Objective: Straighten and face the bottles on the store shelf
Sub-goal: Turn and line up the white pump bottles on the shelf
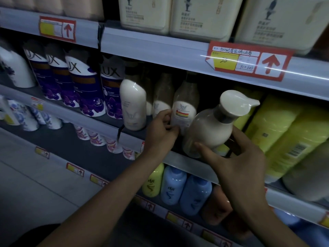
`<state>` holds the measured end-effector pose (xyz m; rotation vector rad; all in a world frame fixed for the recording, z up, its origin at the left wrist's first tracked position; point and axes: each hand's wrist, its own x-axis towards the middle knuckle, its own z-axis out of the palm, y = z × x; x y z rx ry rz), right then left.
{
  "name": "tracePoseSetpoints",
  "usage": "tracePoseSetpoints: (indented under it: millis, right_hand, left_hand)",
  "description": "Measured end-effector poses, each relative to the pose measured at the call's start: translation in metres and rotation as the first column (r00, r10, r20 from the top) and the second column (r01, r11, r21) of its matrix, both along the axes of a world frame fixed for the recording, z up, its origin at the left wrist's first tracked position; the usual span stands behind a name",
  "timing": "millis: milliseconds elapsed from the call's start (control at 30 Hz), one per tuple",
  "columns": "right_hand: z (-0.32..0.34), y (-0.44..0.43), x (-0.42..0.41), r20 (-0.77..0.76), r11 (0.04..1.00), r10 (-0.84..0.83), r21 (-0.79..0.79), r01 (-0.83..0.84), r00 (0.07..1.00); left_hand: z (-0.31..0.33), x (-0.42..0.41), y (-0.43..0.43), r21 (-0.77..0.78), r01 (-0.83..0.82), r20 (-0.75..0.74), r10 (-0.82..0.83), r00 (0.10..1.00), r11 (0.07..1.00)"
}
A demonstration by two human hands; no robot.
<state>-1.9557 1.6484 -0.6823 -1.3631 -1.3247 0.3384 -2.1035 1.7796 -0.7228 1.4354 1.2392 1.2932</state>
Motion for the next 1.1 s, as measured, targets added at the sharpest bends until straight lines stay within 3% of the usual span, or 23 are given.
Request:
tracePoseSetpoints:
  millis: [200,500,800,1100]
  right_hand:
    - [-0.001,0.004,0.002,-0.004,1.0,-0.017,-0.014,0.016,1.0]
    - [-0.003,0.007,0.001,0.085,0.995,-0.06,-0.075,0.066,0.995]
    - [0.001,0.012,-0.005,0.1,0.99,-0.104,-0.089,0.113,0.99]
    - [0.004,0.022,-0.009,0.35,0.962,-0.239,-0.044,0.271,0.906]
  left_hand:
    - [-0.005,0.009,0.003,0.008,-0.072,0.044,0.072,0.996,0.997]
    - [-0.003,0.003,-0.006,0.006,0.074,-0.02,-0.074,0.997,0.997]
    - [0.002,-0.024,-0.012,0.064,-0.168,-0.053,0.171,0.984,0.984]
    - [0.012,-0.064,-0.006,0.094,-0.426,-0.044,0.432,0.901,0.9]
